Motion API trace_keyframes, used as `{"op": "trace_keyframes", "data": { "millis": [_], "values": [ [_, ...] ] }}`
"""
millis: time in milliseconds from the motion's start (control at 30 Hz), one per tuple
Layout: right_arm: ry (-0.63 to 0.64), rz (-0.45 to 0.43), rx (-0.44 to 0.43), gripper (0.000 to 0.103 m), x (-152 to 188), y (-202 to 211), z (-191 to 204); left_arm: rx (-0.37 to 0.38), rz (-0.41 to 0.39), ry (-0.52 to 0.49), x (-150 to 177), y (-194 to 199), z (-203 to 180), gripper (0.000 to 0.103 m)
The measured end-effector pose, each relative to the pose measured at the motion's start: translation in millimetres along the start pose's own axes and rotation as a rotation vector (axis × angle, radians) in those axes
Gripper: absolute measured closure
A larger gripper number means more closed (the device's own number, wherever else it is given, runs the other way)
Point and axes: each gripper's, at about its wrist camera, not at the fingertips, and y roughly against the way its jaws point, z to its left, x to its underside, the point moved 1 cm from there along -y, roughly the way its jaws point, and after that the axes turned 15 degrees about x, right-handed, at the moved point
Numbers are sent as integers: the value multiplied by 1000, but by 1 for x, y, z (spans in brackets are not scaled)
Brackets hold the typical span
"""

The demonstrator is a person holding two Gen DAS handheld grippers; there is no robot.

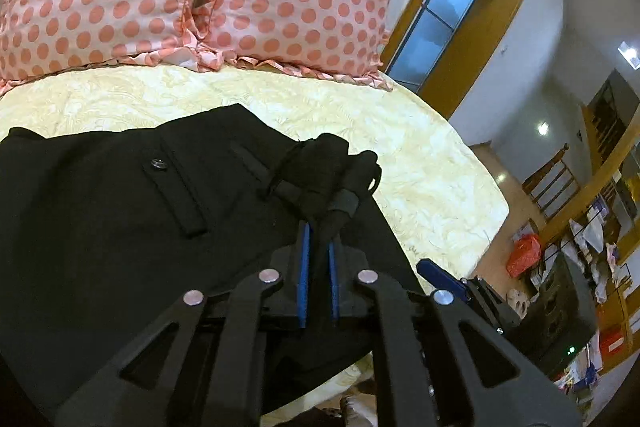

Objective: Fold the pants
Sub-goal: 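Fold the held trouser section over with the left gripper and release it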

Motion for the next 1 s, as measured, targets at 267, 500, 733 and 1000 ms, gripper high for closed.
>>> {"op": "trace_keyframes", "data": {
  "millis": [267,500,733,1000],
  "values": [
    [-31,-10,30,30,0,0,-14,64,-98,-13,-16,20,-28,96],
    [-39,-19,92,30,2,7,-29,73,116,4,40,-38,-16,95],
    [-28,-54,146,30,-7,28,-51,177,84,-19,42,8,-19,56],
    [-25,-116,-72,30,-43,37,-21,-254,-119,-69,38,87,26,27]
  ]
}}
